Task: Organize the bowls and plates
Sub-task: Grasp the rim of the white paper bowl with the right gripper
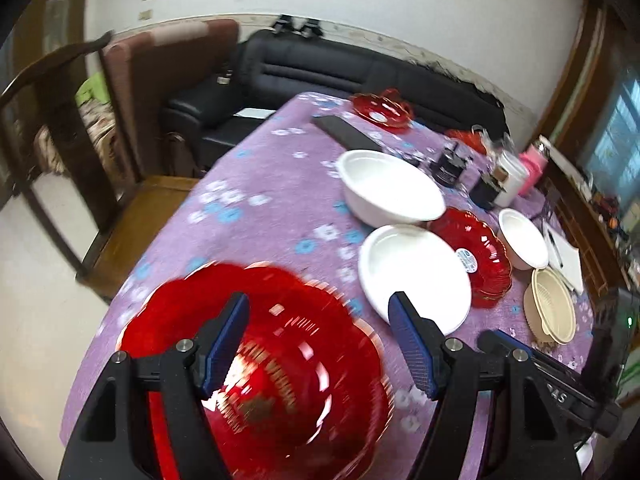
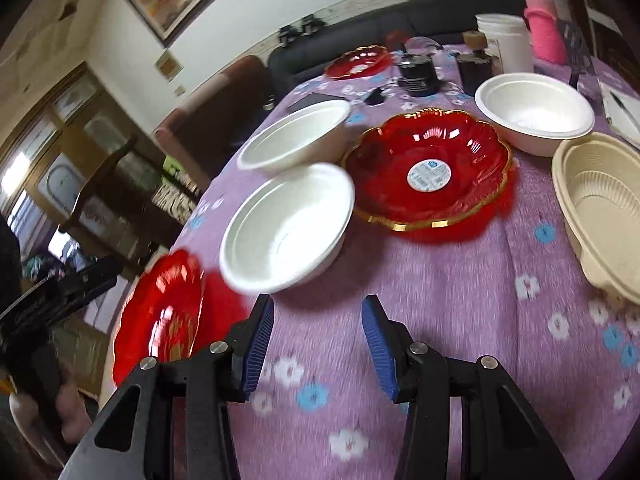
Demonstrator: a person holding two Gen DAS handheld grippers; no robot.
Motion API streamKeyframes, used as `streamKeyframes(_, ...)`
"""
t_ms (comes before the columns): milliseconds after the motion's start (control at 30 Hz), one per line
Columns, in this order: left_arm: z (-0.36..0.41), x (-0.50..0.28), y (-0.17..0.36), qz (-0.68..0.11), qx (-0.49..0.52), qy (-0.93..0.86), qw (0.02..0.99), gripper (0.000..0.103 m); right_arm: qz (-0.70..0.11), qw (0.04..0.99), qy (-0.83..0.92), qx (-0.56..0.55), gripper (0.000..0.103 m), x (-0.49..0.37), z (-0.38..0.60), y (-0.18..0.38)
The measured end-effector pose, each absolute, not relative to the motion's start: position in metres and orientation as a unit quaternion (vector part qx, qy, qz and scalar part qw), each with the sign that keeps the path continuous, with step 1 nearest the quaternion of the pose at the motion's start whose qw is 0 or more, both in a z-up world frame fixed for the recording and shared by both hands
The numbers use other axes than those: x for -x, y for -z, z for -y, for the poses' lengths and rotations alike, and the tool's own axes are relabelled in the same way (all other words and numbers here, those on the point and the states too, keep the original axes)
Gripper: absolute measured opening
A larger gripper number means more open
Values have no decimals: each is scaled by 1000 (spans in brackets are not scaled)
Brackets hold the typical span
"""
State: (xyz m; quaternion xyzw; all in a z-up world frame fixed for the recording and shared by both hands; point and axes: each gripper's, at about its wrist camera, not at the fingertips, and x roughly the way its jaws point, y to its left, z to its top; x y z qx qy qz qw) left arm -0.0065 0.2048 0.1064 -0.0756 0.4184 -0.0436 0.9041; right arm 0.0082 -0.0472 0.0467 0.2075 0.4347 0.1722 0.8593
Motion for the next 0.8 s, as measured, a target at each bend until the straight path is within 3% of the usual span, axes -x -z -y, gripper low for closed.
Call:
streamKeyframes(233,-168,-59,-86,-477,55,58,876,71,-454,837,-181,-247,51,-51,34,-31)
streamKeyframes(567,-150,-113,-46,-532,51,51,844,71,-445,852,-188,-203,51,-61,29,-24)
streamKeyframes(633,-144,-119,-40,-540,42,56,838,71,-444,852,-190,-203,45,-62,29,-23)
streamKeyframes(667,-141,-121,-38,-542,38,56,837,67,-444,851,-192,-204,38,-62,30,-23)
streamKeyframes(733,-135,-124,-33,-549,31,60,833,52,-446,850,-193,-205,33,-64,30,-22)
streamKeyframes(767,-132,-124,-30,-554,28,64,830,40,-447,849,-193,-206,31,-64,30,-21)
streamKeyframes(800,-129,-125,-29,-556,23,64,829,37,-447,850,-190,-206,30,-64,31,-21)
